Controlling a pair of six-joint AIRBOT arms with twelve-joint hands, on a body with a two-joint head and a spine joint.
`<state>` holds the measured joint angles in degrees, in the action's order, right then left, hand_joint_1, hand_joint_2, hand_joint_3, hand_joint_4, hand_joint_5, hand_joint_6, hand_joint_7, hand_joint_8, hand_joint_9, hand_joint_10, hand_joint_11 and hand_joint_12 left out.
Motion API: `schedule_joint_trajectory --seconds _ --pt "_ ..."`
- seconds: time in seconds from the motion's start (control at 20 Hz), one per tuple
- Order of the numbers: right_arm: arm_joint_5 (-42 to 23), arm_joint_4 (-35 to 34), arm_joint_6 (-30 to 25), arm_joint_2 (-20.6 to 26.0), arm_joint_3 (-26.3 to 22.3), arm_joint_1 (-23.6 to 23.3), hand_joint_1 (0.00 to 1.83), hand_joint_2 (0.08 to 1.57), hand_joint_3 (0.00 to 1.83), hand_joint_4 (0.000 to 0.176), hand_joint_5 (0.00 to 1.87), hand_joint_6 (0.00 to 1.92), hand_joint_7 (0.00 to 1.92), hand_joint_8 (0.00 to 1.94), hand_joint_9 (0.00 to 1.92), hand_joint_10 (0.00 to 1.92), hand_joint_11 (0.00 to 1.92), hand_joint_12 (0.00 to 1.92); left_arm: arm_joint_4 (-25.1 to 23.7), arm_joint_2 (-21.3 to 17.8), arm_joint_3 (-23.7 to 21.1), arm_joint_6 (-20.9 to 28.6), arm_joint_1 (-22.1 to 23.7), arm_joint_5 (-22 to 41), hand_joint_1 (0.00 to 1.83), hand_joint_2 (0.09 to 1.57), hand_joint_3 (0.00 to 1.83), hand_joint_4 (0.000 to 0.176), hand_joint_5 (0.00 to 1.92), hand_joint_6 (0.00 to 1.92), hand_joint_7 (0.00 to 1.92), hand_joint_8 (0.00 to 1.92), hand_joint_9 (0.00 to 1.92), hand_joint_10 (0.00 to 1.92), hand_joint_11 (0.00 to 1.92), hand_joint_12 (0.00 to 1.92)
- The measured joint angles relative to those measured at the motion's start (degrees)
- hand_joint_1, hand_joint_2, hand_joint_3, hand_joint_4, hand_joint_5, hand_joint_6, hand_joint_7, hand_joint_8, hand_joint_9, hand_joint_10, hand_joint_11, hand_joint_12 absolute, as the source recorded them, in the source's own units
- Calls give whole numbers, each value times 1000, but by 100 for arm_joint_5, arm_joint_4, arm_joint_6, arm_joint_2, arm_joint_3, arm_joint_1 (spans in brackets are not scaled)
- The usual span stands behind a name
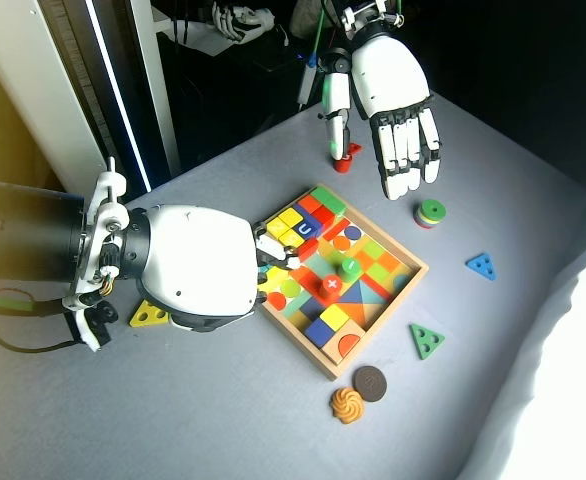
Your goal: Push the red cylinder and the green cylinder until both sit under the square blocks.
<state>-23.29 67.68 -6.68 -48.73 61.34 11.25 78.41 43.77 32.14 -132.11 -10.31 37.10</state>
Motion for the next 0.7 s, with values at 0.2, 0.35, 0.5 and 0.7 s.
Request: schedule_joint_trajectory --seconds 0.2,0.35,0.5,0.7 --pt "160 -9 111 0 0 -157 0 1168 159 0 0 0 0 0 0 0 0 0 9 0 31 7 0 -2 0 1227 39 0 31 13 0 0 0 0 26 14" --pt "389 221 177 0 2 -501 0 1182 153 0 0 0 0 0 0 0 0 0 9 0 37 42 0 -9 0 1249 43 0 8 1 0 0 0 0 2 2" --pt "404 1539 -442 -35 13 -638 0 1189 150 0 0 0 0 0 0 0 0 0 9 0 70 66 2 -17 0 1254 41 0 21 6 0 0 0 0 0 0" --pt "146 2704 -1974 -214 240 -874 0 1196 143 0 0 0 0 0 0 0 0 0 24 0 70 66 2 20 0 1262 40 0 20 8 0 0 0 0 1 1"
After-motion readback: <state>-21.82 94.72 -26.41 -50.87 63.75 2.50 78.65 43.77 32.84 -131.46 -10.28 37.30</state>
